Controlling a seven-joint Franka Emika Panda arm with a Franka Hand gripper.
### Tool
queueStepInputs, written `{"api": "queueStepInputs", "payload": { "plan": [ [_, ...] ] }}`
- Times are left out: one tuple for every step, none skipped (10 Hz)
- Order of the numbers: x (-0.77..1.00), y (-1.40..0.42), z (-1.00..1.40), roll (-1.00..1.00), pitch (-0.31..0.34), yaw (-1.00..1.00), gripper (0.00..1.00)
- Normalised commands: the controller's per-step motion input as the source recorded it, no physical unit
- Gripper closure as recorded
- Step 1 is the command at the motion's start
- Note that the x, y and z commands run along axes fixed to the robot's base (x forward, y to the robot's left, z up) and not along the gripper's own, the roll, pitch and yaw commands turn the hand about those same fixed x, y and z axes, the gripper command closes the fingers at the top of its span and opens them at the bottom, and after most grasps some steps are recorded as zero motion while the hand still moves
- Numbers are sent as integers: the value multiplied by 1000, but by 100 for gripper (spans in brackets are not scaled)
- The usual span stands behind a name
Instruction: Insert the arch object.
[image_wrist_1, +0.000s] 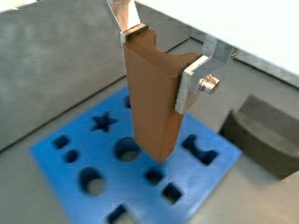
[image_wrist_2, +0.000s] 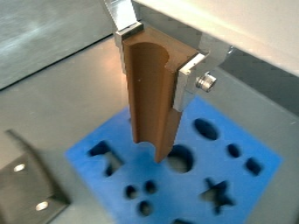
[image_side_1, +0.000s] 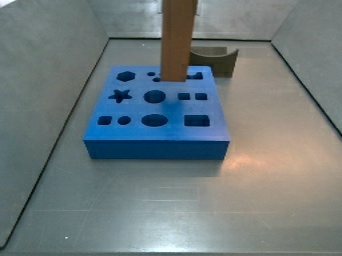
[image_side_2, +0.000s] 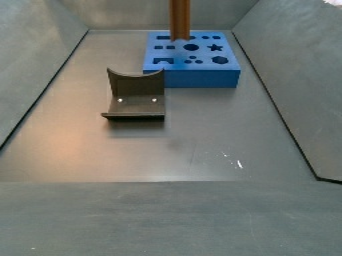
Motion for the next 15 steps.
{"api": "queueStepInputs", "payload": {
  "plan": [
    [346,663,-140,144,156,0,100],
    [291,649,-151,129,140,0,100],
    [249,586,-206,109,114,0,100],
    [191,520,-226,91,94,0,100],
    [217,257,-180,-20,50,-117,100],
    [223,63,-129,-127,0,-240,100],
    [200,0,-91,-164,0,-274,100],
    [263,0,-94,-197,0,-317,100],
    [314,0,-97,-199,0,-334,100],
    [294,0,-106,-173,0,-254,100],
    [271,0,-109,-157,0,-209,100],
    [149,-14,-131,-139,0,-31,100],
    [31,0,-146,-140,0,54,100],
    [0,0,-120,-134,-4,169,100],
    [0,0,-117,-120,-1,186,100]
  ]
}}
